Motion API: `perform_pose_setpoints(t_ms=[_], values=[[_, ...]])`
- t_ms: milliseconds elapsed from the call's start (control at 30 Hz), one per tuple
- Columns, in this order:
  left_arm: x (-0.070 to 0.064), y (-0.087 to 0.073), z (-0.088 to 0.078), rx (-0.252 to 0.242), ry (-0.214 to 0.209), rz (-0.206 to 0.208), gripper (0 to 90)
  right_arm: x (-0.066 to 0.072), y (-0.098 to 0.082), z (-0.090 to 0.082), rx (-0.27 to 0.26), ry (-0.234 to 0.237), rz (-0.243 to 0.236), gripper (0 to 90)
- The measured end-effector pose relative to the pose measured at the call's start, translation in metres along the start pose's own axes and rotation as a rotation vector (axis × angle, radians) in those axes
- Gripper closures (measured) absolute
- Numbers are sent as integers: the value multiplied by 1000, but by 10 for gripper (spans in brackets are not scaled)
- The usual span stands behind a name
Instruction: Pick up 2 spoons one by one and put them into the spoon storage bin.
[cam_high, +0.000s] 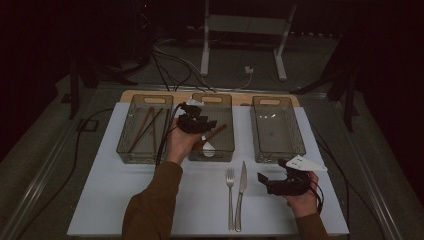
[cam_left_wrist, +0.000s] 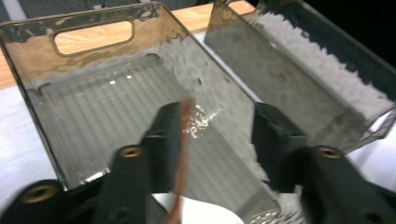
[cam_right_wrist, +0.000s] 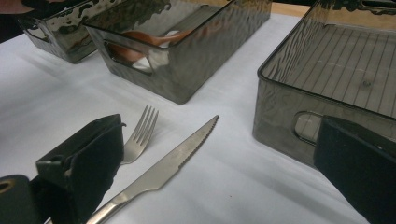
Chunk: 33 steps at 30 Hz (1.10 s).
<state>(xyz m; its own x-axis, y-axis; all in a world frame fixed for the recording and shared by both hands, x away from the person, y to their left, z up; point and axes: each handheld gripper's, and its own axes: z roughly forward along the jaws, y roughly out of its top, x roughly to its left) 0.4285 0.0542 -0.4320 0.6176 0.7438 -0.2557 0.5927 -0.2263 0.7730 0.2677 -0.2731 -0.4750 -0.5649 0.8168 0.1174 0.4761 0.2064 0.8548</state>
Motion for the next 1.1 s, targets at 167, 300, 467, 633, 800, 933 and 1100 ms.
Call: perform_pose_setpoints(t_ms=[167,300,467,633,800,933,1100], values=[[1,0,-8,-38,5,-18,333,0,0,0,-3,2,1,21],[-1,0,-15,-39,10,-3,273,0,0,-1,-9,2,5,21],[-4,-3,-21,-19,14,24,64,0,0,0,-16,5,3,21],[-3,-9,-29,-13,-1,30,6,0,-1,0,-21,4,-4,21],[-5,-17,-38,-23,3,48,6,-1,-1,-1,-29,4,1,21],[-6,-24,-45,-35,-3,64,6,-1,-1,-1,-41,6,-8,22],[-7,-32,-54,-46,1,78,6,-1,-1,-1,-52,-3,-18,24]])
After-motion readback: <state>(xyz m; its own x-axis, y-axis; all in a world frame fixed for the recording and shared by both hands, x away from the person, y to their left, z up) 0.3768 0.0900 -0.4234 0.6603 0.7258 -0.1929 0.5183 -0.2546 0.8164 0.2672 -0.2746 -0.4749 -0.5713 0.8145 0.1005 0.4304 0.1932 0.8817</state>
